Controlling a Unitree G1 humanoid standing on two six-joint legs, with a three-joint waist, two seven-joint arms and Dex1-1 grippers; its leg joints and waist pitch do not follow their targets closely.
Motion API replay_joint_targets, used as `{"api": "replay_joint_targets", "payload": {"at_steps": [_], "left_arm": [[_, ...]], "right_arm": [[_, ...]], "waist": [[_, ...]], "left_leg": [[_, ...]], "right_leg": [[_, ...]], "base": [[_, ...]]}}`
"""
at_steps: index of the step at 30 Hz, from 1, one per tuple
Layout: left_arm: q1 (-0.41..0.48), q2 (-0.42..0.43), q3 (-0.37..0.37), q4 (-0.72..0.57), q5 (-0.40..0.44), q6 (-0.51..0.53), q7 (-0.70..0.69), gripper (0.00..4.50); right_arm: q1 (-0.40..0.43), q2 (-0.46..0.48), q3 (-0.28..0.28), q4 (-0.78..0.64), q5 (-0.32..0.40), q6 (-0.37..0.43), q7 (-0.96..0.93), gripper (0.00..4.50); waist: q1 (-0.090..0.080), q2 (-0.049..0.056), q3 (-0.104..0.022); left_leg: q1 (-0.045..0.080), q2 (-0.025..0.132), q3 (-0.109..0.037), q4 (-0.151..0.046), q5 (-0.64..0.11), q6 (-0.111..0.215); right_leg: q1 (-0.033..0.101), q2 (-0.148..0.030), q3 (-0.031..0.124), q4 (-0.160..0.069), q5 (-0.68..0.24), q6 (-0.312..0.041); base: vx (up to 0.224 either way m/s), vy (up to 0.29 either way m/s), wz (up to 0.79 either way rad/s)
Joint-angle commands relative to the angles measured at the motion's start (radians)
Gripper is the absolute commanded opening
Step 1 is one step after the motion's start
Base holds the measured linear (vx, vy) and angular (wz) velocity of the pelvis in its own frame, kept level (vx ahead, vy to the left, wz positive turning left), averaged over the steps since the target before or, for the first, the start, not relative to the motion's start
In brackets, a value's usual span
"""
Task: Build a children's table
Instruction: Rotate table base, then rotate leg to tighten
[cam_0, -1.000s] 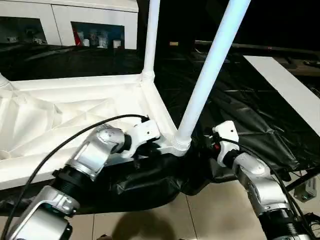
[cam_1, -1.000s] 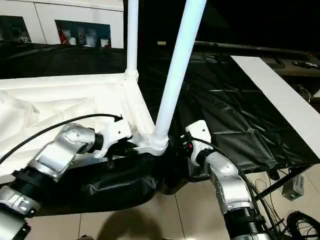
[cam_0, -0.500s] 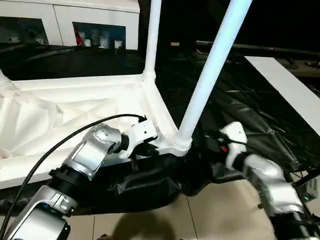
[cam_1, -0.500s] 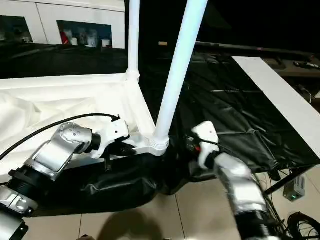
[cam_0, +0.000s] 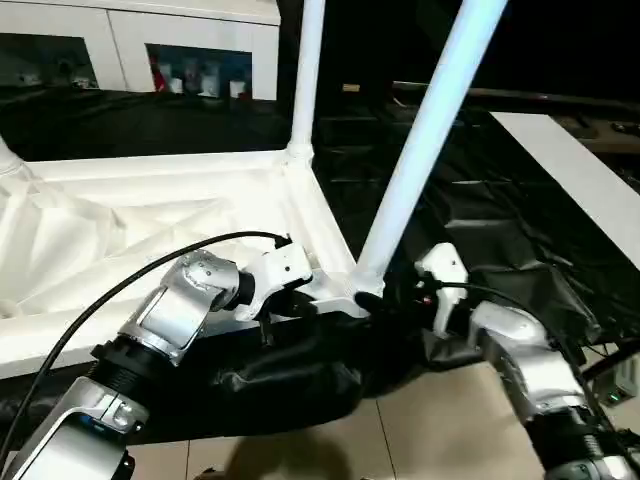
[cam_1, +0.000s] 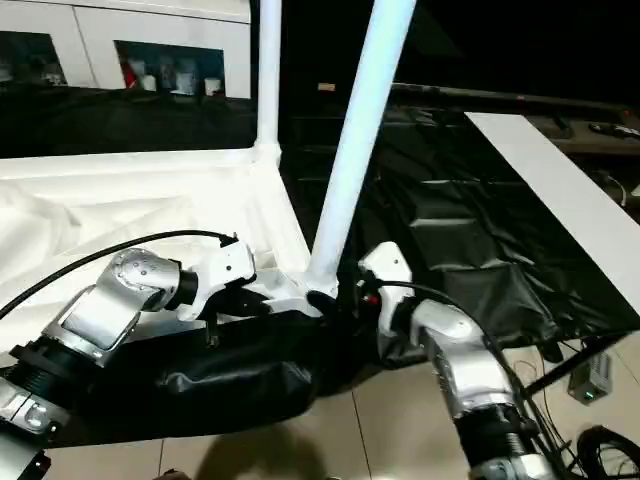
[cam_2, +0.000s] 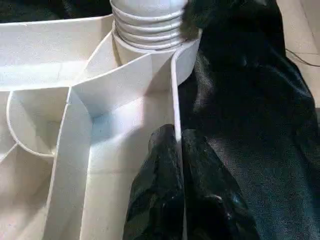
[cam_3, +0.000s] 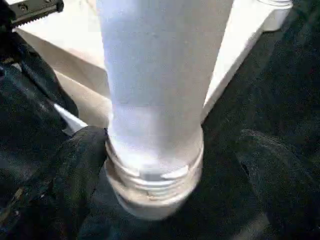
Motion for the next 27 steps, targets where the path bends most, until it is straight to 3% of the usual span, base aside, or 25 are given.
{"api": "replay_joint_targets", "payload": {"at_steps": [1,3,21,27], "left_arm": [[0.015,-0.016,-0.010,-0.016,-0.036,-0.026,-0.024,0.00],[0.012,-0.015,-0.011,-0.010,-0.033,-0.031,-0.024,0.00],[0.006,-0.017,-0.011,0.005,-0.024,-0.041,-0.023,0.00],[0.015,-0.033,-0.006,0.015,-0.024,-0.032,0.000,0.00]], "right_arm": [[-0.020,-0.007,-0.004,0.021,-0.008,-0.002,0.005,4.45],[-0.034,-0.001,-0.004,0.041,-0.001,-0.010,0.012,4.45],[-0.072,0.018,-0.015,0.124,0.012,-0.070,0.048,2.79],[-0.058,0.034,-0.015,0.145,0.003,-0.078,0.024,2.69]], "waist": [[0.005,0.005,-0.062],[0.005,0.004,-0.063],[0.011,0.002,-0.064],[0.010,0.003,-0.065]], "left_leg": [[0.009,0.010,0.003,-0.064,-0.239,0.004],[0.008,0.009,0.004,-0.064,-0.230,0.007],[0.010,0.010,0.005,-0.063,-0.231,0.005],[0.009,0.009,0.005,-0.063,-0.228,0.004]], "right_leg": [[0.042,-0.069,0.043,-0.079,-0.292,-0.158],[0.043,-0.069,0.042,-0.077,-0.277,-0.164],[0.043,-0.071,0.043,-0.079,-0.307,-0.154],[0.043,-0.071,0.043,-0.078,-0.297,-0.157]], "base": [[0.000,0.000,0.00],[0.000,0.000,0.00],[0.000,0.000,0.00],[0.000,0.000,0.00]]}}
